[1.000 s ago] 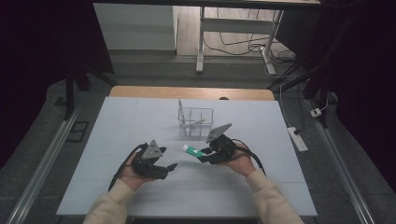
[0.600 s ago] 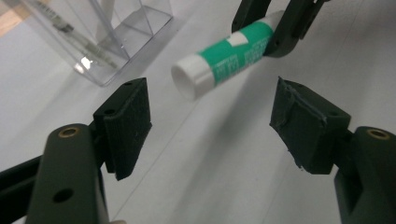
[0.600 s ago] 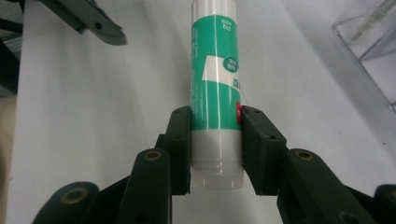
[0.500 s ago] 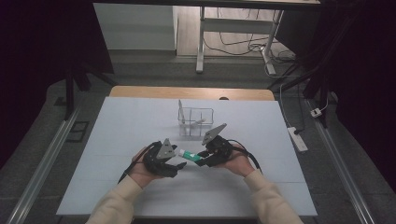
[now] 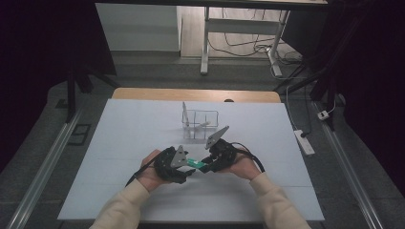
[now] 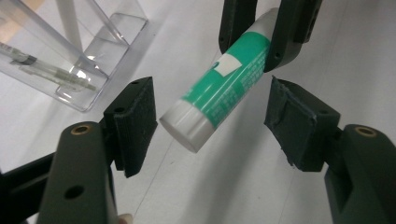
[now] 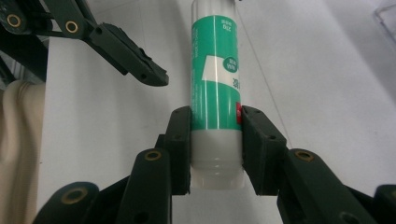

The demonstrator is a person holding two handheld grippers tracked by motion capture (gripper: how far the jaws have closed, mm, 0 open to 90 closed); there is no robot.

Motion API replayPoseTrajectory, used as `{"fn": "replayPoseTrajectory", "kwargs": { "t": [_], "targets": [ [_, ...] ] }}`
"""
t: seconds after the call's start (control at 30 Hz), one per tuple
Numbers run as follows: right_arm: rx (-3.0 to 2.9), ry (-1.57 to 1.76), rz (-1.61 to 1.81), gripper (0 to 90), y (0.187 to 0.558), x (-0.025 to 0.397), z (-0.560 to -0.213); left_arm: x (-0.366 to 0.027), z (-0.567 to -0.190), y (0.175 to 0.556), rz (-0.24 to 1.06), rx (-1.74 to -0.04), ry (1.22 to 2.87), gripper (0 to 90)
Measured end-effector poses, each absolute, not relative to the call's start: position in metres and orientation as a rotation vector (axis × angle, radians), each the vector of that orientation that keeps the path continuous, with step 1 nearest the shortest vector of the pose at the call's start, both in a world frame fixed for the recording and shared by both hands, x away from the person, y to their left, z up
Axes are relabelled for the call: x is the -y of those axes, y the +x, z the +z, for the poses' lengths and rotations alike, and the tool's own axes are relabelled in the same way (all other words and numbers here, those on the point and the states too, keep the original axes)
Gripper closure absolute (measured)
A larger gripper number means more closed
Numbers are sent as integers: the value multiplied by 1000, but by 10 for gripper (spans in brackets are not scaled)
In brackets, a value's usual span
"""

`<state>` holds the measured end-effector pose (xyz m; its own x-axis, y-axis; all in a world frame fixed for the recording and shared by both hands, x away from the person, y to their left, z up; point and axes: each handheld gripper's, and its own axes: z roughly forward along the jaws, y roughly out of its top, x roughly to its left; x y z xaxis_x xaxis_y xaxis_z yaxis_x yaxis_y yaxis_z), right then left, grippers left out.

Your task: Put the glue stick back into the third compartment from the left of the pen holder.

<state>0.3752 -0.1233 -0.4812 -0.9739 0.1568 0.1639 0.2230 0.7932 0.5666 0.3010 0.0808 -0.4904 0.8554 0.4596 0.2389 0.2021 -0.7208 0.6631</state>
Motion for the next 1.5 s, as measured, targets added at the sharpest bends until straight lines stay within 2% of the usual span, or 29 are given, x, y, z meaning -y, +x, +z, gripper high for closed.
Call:
{"fn": "replayPoseTrajectory", "kwargs": {
  "t": [0.2,0.43,0.67,1.07,1.3,1.5],
  "targets": [
    [2849,-309,-935,645,375,122,-481,-75,-496,300,549,-446,2432,395],
    [2786,-325,-986,646,375,122,-477,-69,-502,299,600,-394,2484,523],
    [2753,-365,-1201,607,372,126,-467,-74,-502,300,544,-378,2470,649],
    [2705,-549,-1583,411,373,147,-457,-95,-494,310,555,-541,2317,658],
    [2683,-633,-1615,390,374,154,-465,-105,-489,313,537,-578,2218,658],
    [2637,-652,-1618,390,374,150,-468,-100,-490,311,525,-564,2201,657]
  ]
}}
